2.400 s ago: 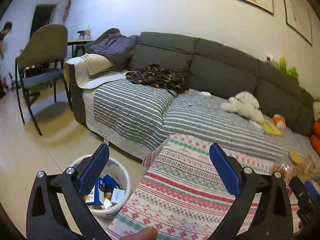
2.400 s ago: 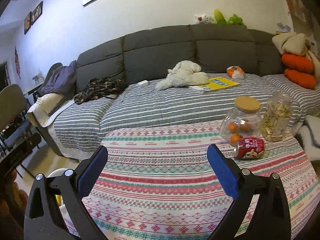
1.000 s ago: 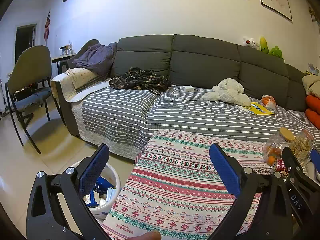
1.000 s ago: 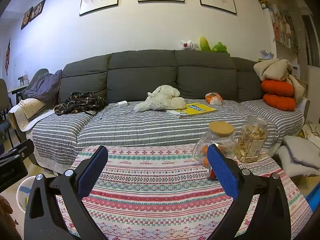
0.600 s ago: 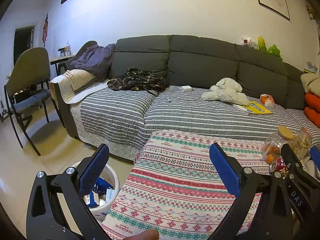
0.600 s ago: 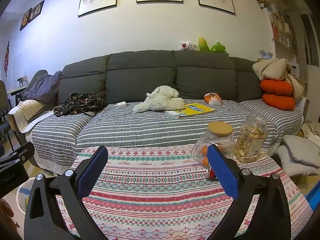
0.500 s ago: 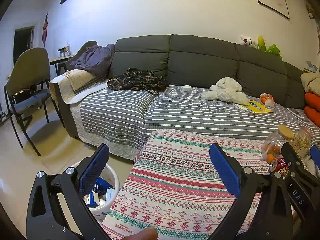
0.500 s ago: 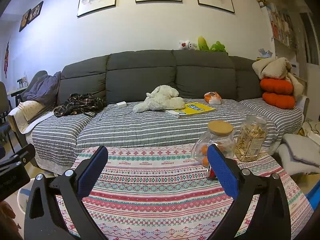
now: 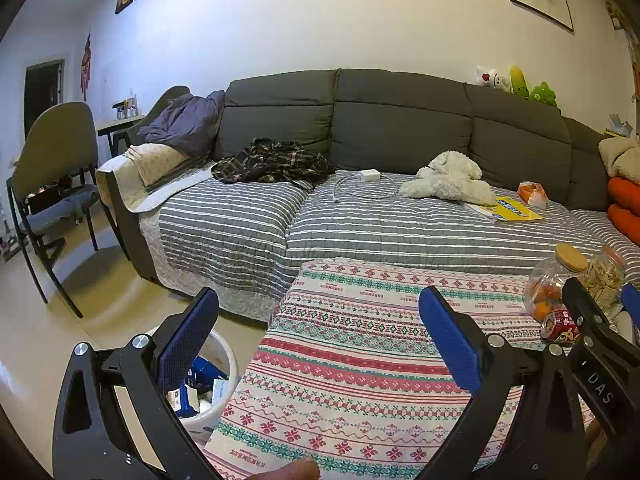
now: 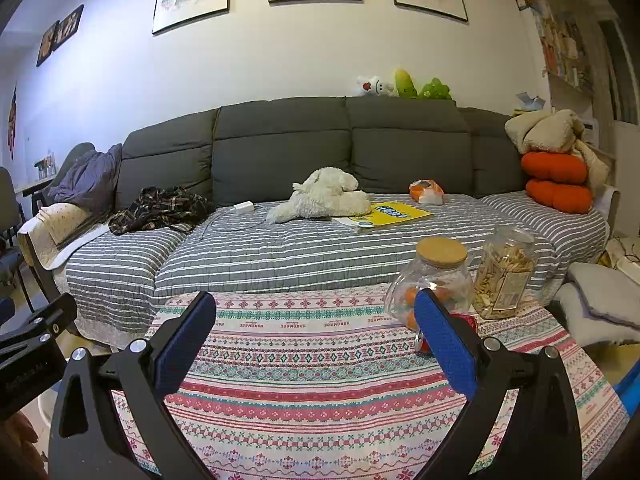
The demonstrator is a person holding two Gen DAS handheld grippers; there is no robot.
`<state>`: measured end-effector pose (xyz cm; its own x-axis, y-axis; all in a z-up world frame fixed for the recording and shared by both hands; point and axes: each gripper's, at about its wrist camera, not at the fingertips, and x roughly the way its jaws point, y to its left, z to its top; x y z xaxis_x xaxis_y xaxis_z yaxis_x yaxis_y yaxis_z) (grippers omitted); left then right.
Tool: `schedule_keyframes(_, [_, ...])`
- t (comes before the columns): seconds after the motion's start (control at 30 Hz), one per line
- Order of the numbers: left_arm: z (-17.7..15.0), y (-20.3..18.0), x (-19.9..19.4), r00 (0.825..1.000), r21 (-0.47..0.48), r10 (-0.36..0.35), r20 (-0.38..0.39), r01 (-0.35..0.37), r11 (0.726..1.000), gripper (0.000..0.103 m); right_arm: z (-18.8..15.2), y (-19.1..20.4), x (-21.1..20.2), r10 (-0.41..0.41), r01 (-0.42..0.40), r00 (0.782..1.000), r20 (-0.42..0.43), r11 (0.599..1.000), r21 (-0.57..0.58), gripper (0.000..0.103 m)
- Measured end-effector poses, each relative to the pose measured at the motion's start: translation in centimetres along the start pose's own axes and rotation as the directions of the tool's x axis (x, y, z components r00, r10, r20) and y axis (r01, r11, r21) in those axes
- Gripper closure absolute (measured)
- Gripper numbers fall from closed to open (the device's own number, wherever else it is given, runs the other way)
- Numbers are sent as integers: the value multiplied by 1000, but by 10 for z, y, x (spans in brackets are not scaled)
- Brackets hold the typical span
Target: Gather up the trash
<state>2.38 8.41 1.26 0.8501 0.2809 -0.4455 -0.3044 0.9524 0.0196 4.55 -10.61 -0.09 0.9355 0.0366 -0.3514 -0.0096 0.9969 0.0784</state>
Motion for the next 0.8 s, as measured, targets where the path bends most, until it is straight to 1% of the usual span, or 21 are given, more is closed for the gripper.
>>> schedule_keyframes(0.8, [2,2,-1,1000,9,13,9,-13,1000,7,-3,3,-1,8,-8,1000,-8,1000,-16,7])
